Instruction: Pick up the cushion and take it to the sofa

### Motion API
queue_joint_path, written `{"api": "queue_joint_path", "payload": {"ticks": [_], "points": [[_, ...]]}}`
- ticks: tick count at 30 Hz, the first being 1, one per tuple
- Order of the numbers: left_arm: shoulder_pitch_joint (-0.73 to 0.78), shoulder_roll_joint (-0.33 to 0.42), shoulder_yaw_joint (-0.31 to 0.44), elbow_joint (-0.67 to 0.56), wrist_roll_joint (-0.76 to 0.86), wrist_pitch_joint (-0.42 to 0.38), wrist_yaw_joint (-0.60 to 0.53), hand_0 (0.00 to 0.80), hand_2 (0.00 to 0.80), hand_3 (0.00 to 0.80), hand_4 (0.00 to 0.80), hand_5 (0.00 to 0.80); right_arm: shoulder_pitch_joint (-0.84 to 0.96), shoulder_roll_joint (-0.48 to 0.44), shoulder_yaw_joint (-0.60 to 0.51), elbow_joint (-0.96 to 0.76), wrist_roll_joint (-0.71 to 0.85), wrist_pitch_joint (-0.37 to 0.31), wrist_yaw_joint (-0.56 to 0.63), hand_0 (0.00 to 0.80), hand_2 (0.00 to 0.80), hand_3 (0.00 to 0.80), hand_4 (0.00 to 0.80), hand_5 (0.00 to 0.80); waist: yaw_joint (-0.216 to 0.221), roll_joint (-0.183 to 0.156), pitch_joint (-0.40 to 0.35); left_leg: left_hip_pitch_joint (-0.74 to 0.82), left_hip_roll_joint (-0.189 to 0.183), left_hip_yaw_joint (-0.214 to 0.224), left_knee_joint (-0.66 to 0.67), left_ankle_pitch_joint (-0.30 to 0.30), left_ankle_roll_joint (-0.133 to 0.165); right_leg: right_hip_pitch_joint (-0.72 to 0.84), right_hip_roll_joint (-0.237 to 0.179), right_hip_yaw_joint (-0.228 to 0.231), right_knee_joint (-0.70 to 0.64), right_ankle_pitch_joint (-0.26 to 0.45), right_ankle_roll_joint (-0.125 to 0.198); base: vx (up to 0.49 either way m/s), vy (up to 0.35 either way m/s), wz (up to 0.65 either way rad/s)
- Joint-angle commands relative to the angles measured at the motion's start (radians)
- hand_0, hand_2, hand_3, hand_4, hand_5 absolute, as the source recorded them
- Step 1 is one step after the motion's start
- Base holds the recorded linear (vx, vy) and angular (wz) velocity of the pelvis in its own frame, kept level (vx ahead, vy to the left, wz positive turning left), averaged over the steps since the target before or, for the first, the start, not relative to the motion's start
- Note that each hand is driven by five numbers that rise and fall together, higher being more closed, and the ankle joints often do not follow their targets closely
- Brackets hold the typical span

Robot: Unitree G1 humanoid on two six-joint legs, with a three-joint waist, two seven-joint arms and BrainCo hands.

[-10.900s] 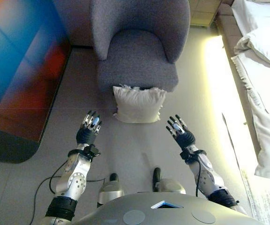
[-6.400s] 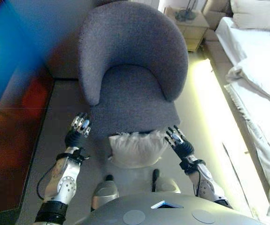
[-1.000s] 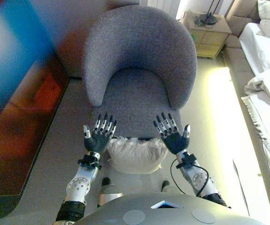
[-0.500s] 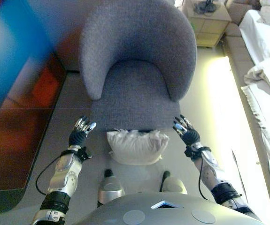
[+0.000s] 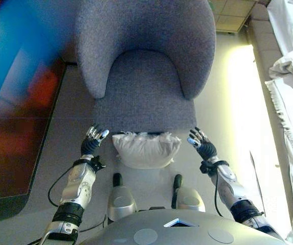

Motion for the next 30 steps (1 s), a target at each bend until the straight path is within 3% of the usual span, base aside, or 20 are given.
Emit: {"api": "queue_joint_path", "payload": {"ticks": [1,4,8,13,22,30], "points": [[-0.062,0.025,-0.033,0.018,-0.037,-0.114,0.011,0.0,0.0,0.0,0.0,0.0,-0.08,-0.041,0.016,-0.034,-0.079,-0.06,-0.044,0.0,0.0,0.0,0.0,0.0,0.007,0.013,0.038,-0.126,0.073,-0.042,0.122,0.03,0.001,-0.122,-0.106,0.054,0.192,-0.052,0.037,-0.131,0.255,0.03],[-0.174,0.049,-0.067,0.061,-0.056,-0.161,0.021,0.0,0.0,0.0,0.0,0.0,-0.181,-0.071,0.037,0.005,-0.083,-0.096,-0.099,0.0,0.0,0.0,0.0,0.0,0.008,0.022,0.107,-0.27,0.056,-0.058,0.231,-0.015,0.014,-0.283,-0.143,0.079,0.351,-0.085,0.036,-0.288,0.144,-0.02],[-0.293,0.064,-0.106,0.093,-0.069,-0.186,0.076,0.0,0.0,0.0,0.0,0.0,-0.345,-0.07,0.065,0.095,-0.055,-0.055,-0.196,0.0,0.0,0.0,0.0,0.0,0.01,0.021,0.181,-0.462,0.04,-0.099,0.422,-0.091,0.01,-0.471,-0.178,0.131,0.518,-0.105,0.042,-0.179,0.047,0.19],[-0.393,0.064,-0.14,0.132,-0.049,-0.213,0.136,0.0,0.0,0.0,0.0,0.0,-0.473,-0.092,0.07,0.149,-0.057,-0.049,-0.227,0.0,0.0,0.0,0.0,0.0,-0.003,0.05,0.228,-0.665,0.048,-0.105,0.609,-0.176,0.01,-0.689,-0.202,0.167,0.696,-0.14,0.036,-0.107,0.093,-0.06],[-0.541,0.09,-0.164,0.125,-0.026,-0.215,0.202,0.0,0.0,0.0,0.0,0.0,-0.624,-0.136,0.064,0.159,0.029,-0.039,-0.279,0.0,0.0,0.0,0.0,0.0,-0.02,0.063,0.271,-1.019,0.065,-0.133,0.992,-0.319,0.035,-1.053,-0.203,0.212,1.077,-0.267,0.008,-0.055,0.029,0.03],[-0.604,0.143,-0.136,0.187,-0.081,-0.164,0.166,0.0,0.0,0.0,0.0,0.0,-0.669,-0.184,0.057,0.182,0.05,-0.015,-0.273,0.0,0.0,0.0,0.0,0.0,-0.032,0.05,0.275,-1.203,0.079,-0.177,1.225,-0.386,0.044,-1.225,-0.19,0.25,1.291,-0.348,-0.015,0.027,0.009,-0.01]]}}
